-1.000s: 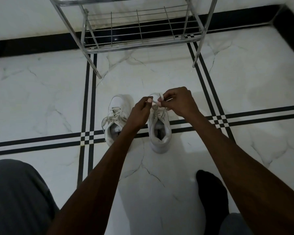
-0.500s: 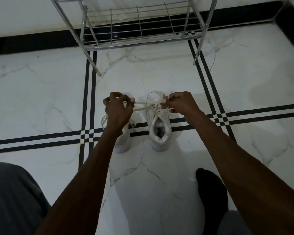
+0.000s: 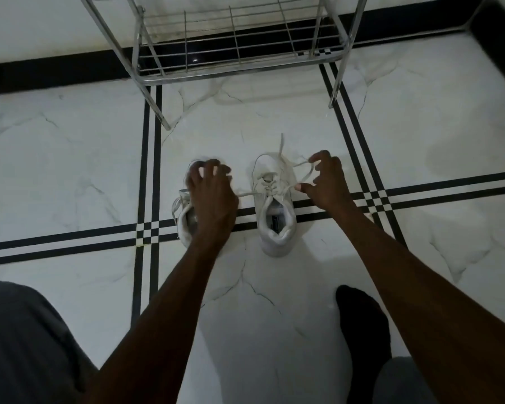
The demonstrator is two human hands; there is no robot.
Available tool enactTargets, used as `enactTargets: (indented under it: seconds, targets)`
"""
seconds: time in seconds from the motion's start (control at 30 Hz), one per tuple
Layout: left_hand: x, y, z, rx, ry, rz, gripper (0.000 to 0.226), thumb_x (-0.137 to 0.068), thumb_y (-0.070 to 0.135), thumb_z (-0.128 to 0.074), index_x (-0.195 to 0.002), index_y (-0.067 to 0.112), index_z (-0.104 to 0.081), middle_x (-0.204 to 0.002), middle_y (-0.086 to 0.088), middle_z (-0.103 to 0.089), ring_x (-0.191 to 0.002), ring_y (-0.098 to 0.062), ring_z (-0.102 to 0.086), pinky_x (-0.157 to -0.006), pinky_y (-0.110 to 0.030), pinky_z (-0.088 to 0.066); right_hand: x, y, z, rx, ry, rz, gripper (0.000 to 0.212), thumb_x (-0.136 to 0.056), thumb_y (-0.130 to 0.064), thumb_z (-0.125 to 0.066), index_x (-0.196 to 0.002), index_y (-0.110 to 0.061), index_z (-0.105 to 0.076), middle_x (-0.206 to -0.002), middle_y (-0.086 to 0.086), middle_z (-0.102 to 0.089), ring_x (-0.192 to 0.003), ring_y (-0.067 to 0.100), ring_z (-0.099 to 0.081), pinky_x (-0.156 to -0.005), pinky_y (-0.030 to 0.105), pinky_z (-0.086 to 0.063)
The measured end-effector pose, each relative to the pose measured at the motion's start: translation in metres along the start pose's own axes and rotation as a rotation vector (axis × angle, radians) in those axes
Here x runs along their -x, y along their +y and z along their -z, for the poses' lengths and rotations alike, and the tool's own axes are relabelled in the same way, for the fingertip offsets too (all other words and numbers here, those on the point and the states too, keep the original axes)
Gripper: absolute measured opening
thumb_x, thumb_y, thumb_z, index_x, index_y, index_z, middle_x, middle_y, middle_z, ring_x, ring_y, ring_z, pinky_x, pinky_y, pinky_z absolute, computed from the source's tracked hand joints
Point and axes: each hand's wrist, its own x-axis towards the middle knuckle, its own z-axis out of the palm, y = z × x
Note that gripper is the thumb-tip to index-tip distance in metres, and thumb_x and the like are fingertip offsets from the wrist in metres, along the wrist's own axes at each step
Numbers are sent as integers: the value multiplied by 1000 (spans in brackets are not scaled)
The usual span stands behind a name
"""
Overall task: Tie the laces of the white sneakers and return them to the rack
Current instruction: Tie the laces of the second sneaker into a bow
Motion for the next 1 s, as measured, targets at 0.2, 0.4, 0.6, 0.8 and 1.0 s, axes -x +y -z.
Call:
enactTargets:
  seconds: [0.2, 0.4, 0.6, 0.8, 1.0]
  targets:
    - [9, 18, -30, 250, -398, -13, 32, -88, 10, -66, -117, 17, -76, -115, -8, -77, -110, -29, -70, -91, -40, -56, -1, 7, -17, 276, -143, 258, 14, -79, -8, -79, -93, -12, -80, -138, 16, -60, -126, 33, -58, -98, 46, -52]
    - [2, 17, -28, -14, -292, -171, 10, -90, 19, -70, -98, 21, -76, -96, -1, -74, -103, -31, -59, -90, -43, -37, 5, -6, -13, 475, -101, 346, 17, -82, -6, -71, -91, -16, -81, -108, 7, -76, -104, 30, -68, -89, 44, -52]
    - [6, 7, -30, -25, -272, -143, 10, -79, 5, -67, -87, 10, -64, -91, -8, -67, -98, -33, -53, -83, -40, -30, 15, -7, -20, 515, -58, 152, 16, -87, -18, -68, -80, -15, -82, -77, 9, -77, -74, 28, -71, -75, 42, -57]
    - [7, 2, -36, 38, -274, -99, 9, -83, 6, -68, -91, 9, -73, -90, -12, -70, -95, -35, -57, -78, -37, -33, 10, -6, -27, 371, -108, 106, 17, -87, -11, -68, -74, -9, -79, -71, 12, -75, -69, 27, -71, -66, 41, -61]
    - [9, 0, -40, 279, -297, 95, 5, -82, -3, -62, -78, 0, -64, -73, -14, -70, -66, -25, -59, -56, -33, -42, 7, -1, -27, 52, -111, 107, 8, -82, -5, -74, -85, -7, -81, -80, 11, -79, -71, 23, -74, -73, 41, -63]
